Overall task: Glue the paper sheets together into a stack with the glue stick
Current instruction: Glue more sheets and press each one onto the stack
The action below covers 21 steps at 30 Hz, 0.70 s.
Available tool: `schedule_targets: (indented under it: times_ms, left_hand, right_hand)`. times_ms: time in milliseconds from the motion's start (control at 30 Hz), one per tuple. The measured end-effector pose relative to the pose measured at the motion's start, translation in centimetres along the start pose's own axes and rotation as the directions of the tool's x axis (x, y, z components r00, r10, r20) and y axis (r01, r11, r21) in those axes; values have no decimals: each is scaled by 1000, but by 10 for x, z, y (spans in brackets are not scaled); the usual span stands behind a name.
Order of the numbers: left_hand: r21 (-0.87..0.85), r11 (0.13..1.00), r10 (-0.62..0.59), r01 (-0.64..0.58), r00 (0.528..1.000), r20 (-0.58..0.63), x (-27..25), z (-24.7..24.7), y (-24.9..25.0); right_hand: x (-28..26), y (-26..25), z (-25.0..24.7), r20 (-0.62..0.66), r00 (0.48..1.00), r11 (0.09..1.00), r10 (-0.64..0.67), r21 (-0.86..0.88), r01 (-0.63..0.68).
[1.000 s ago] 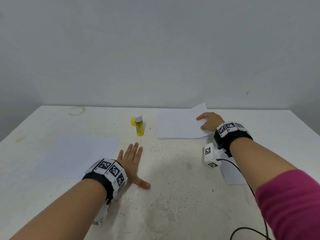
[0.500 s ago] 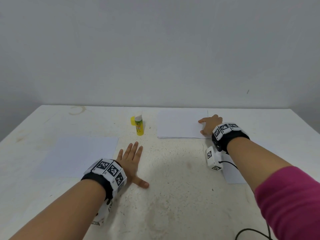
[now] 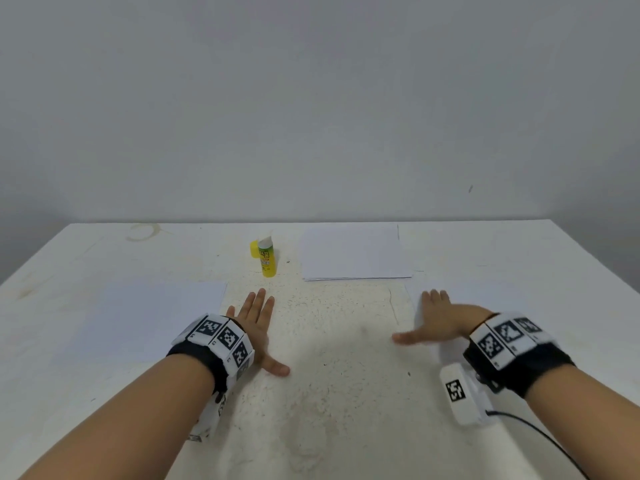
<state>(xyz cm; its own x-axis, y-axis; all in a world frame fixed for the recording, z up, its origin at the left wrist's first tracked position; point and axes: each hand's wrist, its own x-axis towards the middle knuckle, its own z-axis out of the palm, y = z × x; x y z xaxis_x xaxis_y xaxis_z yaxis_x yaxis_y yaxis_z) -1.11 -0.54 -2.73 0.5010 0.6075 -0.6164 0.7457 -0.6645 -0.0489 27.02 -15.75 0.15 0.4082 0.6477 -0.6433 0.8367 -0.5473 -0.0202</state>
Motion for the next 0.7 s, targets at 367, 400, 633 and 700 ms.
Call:
schedule_targets:
  times_ms: [367,400,633,700]
  left_hand:
    - [0,1000,-15,15,1000,-15,0,0,3]
    - [-12,1000,-2,2,1000,-22,-1,0,3]
    - [-317,943,23,-97,973,-229,-30,-15,-45]
    - [-313,949,-104,23,964,-246,-33,-12,-71]
  right_hand:
    - [-12,-16,29,24,997,996,74,-57,-73]
    - [-12,-15,29,19,997,996,74,-56,-72]
    - [-11,-13,32,13,999,998,48,-44,-47]
    - [-11,-13,32,10,999,998,48,-46,-47]
